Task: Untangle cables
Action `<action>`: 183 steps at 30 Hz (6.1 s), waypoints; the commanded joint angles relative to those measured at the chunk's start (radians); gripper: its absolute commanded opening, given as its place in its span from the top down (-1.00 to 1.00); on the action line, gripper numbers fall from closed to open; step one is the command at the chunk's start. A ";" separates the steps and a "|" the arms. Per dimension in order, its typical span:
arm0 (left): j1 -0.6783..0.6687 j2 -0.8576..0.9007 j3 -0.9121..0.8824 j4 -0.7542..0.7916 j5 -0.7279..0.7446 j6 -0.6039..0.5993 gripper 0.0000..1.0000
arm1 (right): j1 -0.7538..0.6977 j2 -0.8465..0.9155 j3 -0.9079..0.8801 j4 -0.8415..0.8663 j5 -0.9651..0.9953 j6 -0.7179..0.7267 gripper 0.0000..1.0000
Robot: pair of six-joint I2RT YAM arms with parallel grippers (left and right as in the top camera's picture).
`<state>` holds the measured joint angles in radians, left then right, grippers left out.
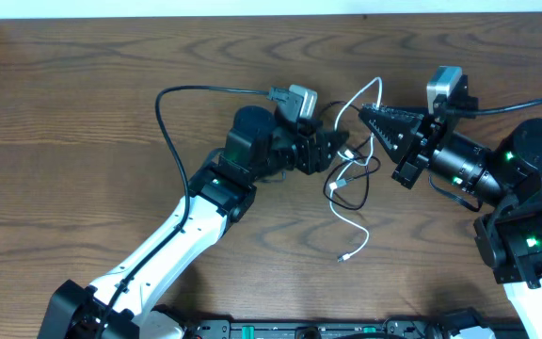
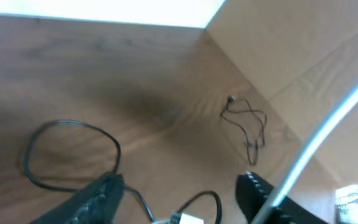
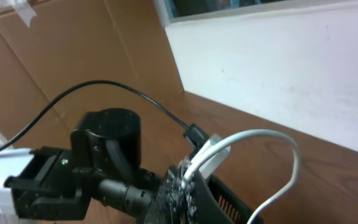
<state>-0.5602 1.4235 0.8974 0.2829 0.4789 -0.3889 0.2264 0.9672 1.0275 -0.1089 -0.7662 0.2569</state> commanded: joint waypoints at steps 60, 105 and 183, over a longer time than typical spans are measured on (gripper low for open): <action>0.004 -0.161 0.018 0.146 0.113 -0.312 0.85 | -0.015 0.172 0.010 -0.454 -0.283 -0.368 -0.21; -0.052 -0.150 0.016 -0.483 -0.143 -0.135 0.03 | -0.092 0.170 0.016 -0.326 0.972 -0.175 0.98; -0.052 -0.150 -0.004 -0.833 -0.544 -0.135 0.01 | -0.076 0.859 0.036 -0.342 0.300 -0.306 -0.43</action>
<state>-0.6125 1.2697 0.8982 -0.5465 -0.0334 -0.5415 0.0906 1.7763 1.0481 -0.4770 -0.5480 -0.0204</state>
